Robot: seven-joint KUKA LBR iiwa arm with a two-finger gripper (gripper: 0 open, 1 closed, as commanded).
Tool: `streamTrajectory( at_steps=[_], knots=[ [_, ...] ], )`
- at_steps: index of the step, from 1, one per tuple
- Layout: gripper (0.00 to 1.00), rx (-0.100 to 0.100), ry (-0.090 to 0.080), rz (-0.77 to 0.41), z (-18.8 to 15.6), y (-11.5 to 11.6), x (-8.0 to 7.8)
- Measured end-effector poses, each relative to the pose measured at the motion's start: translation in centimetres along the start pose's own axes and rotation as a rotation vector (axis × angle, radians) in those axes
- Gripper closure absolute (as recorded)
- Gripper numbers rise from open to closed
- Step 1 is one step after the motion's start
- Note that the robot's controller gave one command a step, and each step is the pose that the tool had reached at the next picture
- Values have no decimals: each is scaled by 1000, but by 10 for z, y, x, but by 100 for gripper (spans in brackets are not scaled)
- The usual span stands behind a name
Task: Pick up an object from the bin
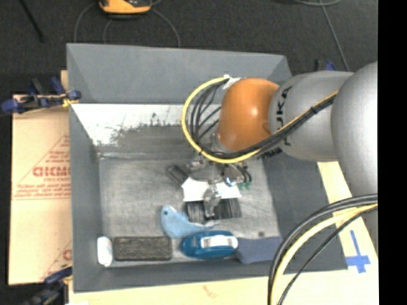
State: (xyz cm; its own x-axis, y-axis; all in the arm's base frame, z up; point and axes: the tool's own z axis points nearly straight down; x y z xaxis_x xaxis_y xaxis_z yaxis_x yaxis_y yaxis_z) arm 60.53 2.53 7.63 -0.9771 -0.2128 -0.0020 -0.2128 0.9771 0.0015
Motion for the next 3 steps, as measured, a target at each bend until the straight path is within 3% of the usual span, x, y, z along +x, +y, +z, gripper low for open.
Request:
streamTrajectory(
  at_steps=[1, 3],
  knots=[
    [100, 1, -21, 197, -2, -2, 10],
    [100, 1, -21, 197, -2, -2, 10]
  ],
)
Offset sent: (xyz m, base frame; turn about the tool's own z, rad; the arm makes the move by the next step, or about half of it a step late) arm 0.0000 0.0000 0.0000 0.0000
